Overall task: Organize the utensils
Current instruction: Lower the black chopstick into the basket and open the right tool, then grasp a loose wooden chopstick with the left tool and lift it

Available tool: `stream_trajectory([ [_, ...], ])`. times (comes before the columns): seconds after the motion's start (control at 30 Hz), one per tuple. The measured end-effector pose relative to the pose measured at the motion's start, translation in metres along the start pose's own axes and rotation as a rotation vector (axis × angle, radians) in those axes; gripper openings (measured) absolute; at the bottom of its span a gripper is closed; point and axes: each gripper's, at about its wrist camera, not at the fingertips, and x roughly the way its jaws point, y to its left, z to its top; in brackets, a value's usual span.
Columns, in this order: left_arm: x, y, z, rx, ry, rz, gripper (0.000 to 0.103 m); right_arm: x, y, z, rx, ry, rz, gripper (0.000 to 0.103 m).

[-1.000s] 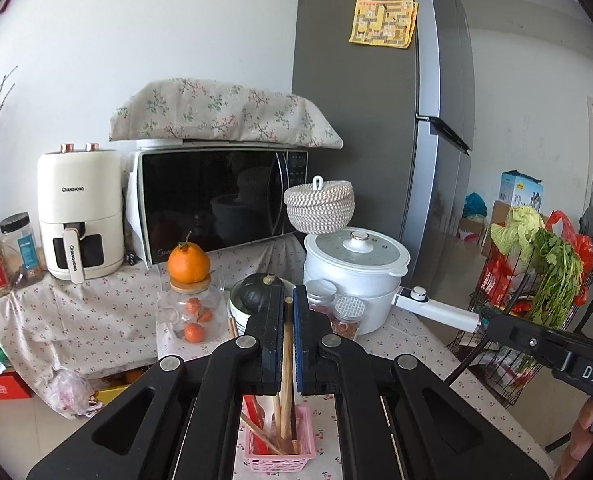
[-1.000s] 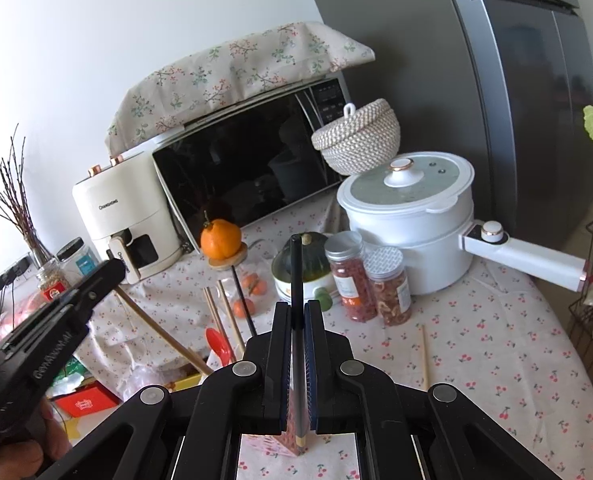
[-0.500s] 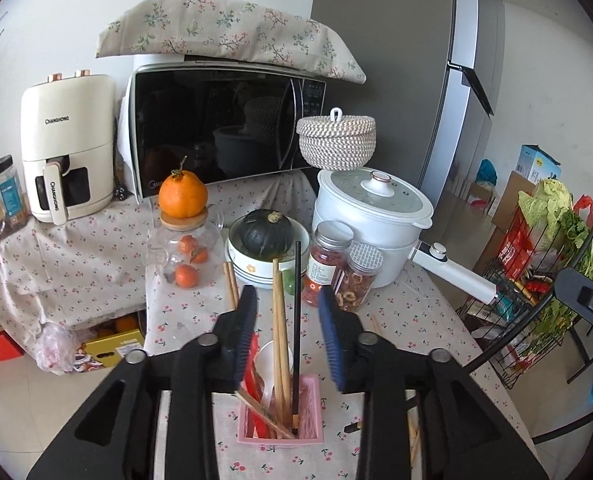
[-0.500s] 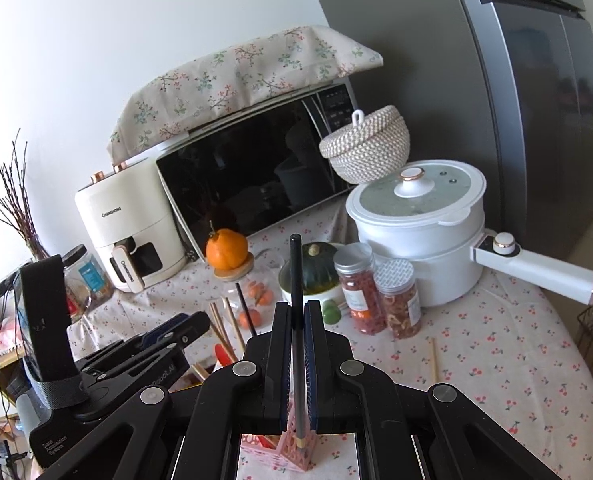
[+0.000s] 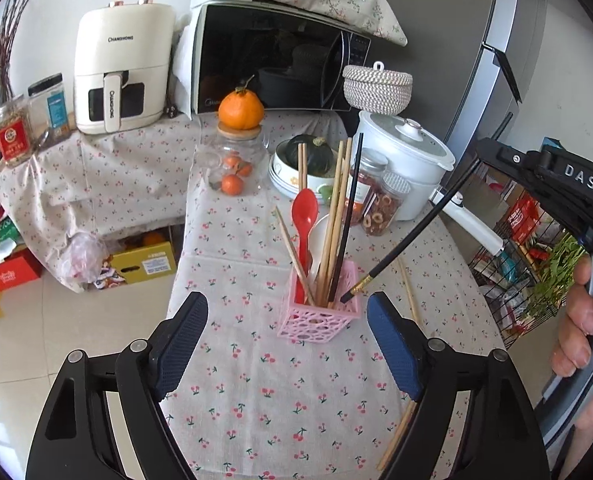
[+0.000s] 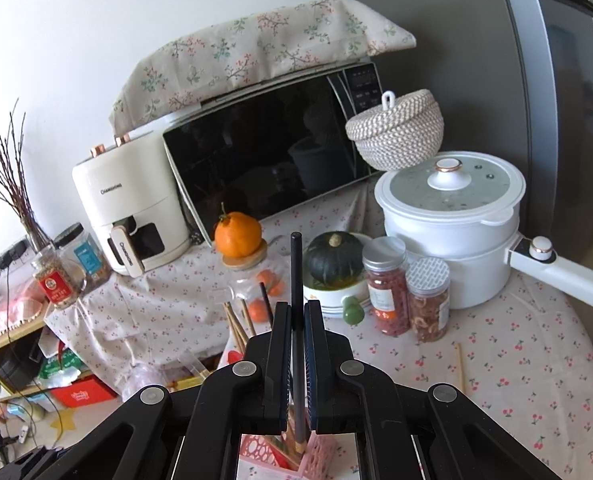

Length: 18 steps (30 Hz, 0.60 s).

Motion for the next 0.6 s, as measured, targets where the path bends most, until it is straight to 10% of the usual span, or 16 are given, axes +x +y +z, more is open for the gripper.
stream_trajectory([
  [0.3,0.011,0.013,-0.013,-0.027,0.043,0.007,0.084,0.041,0.012,-0.013,-0.018,0.085,0.037,0.012],
  [0.37,0.013,0.013,-0.014,-0.020,0.056,0.000,0.084,0.035,0.011,-0.009,-0.010,0.071,0.035,0.042],
  [0.6,0.015,0.008,-0.021,-0.017,0.092,-0.019,0.084,-0.004,-0.009,-0.004,0.048,0.019,0.020,0.063],
])
